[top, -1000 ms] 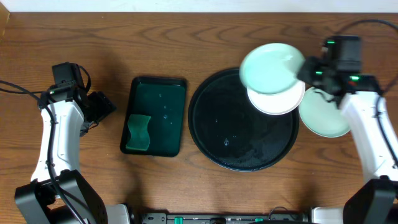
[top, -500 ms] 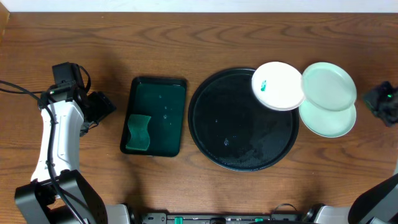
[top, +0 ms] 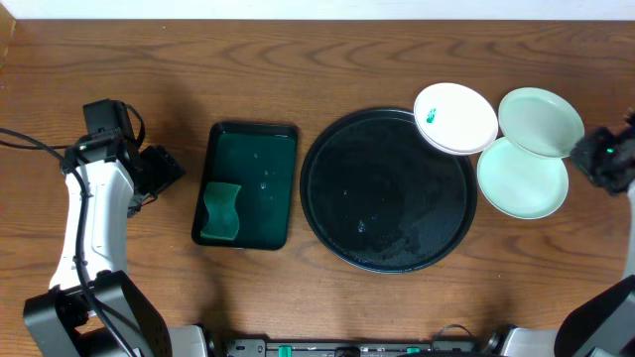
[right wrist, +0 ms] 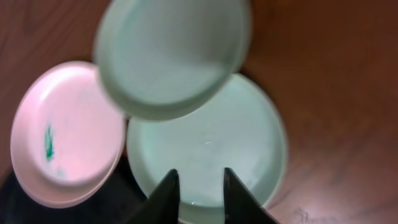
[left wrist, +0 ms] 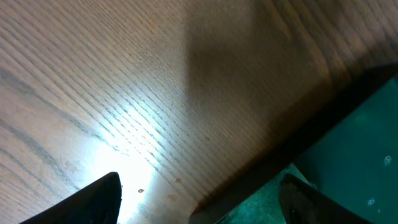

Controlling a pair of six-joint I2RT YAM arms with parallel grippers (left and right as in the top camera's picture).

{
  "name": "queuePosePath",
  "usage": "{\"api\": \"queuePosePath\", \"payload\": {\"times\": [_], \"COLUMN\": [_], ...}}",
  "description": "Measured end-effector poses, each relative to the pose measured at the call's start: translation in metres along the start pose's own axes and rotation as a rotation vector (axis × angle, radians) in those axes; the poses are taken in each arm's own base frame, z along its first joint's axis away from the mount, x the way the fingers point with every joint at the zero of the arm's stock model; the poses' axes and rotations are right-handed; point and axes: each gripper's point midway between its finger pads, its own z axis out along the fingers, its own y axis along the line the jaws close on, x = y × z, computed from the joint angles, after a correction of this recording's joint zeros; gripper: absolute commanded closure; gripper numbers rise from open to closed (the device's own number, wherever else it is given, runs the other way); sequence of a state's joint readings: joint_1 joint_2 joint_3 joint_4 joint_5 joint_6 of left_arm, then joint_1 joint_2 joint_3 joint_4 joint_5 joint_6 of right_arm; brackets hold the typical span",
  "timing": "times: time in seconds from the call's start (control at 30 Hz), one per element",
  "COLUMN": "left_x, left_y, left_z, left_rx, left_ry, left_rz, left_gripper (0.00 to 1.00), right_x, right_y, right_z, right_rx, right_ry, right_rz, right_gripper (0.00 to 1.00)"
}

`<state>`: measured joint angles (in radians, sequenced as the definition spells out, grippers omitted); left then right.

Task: Clean dirty plates on tray and stack at the side
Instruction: 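Release the plate and move the right gripper to the white plate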

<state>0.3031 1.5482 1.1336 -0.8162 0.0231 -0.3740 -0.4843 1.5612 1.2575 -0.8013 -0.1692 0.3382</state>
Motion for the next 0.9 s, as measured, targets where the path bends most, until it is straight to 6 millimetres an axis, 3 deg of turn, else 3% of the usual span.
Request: {"api": "queuePosePath", "payload": {"times": [0.13, 0.27, 0.4, 0.5, 0.7, 0.9], "left_x": [0.0, 0.0, 0.0, 0.0, 0.0, 0.0], "left_y": [0.0, 0.0, 0.0, 0.0, 0.0, 0.0], "left_z": [0.0, 0.0, 0.0, 0.0, 0.0, 0.0], "left_rx": [0.0, 0.0, 0.0, 0.0, 0.0, 0.0], "left_ry": [0.0, 0.0, 0.0, 0.0, 0.0, 0.0], "left_rz": [0.0, 0.0, 0.0, 0.0, 0.0, 0.0], "left_gripper": [0.19, 0.19, 0.19, 0.19, 0.19, 0.19], "right_x": [0.014, 0.033, 0.052, 0.059, 0.054, 0.085], "right_y": [0.04, 0.083, 0.114, 0.125, 0.139, 0.172], "right_z": [0.004, 0.006, 0.006, 0.007, 0.006, 0.003], "right_rx": [-0.068, -0.139, -0.181, -0.166, -0.188, -0.314], "right_ry": [0.015, 0.025, 0.026, 0.008, -0.048, -0.02], "right_rz": [-0.197, -0.388, -0.566, -0.665, -0.77, -0.94], "right_gripper": [0.59, 0.53, 0.52, 0.55, 0.54, 0.52]}}
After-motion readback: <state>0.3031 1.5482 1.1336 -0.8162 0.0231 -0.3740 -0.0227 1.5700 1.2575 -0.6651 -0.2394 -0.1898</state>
